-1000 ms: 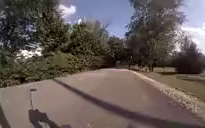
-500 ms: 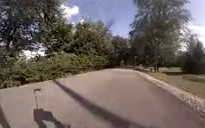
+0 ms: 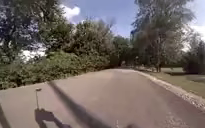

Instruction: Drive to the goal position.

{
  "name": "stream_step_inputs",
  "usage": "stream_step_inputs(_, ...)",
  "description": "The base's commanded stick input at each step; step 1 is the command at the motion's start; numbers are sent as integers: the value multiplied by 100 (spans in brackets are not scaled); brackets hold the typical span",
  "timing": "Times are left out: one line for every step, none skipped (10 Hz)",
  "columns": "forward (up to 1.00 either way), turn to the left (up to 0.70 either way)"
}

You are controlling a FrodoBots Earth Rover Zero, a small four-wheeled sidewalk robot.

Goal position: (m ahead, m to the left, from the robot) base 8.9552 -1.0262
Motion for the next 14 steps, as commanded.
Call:
stream_step_inputs(70, -35)
stream_step_inputs(70, -27)
stream_step_inputs(70, 0)
stream_step_inputs(70, 0)
stream_step_inputs(70, 0)
stream_step_inputs(70, 0)
stream_step_inputs(70, 0)
stream_step_inputs(70, 0)
stream_step_inputs(70, 0)
stream_step_inputs(70, 0)
stream_step_inputs(70, 0)
stream_step_inputs(70, 0)
stream_step_inputs(70, 0)
stream_step_inputs(70, 0)
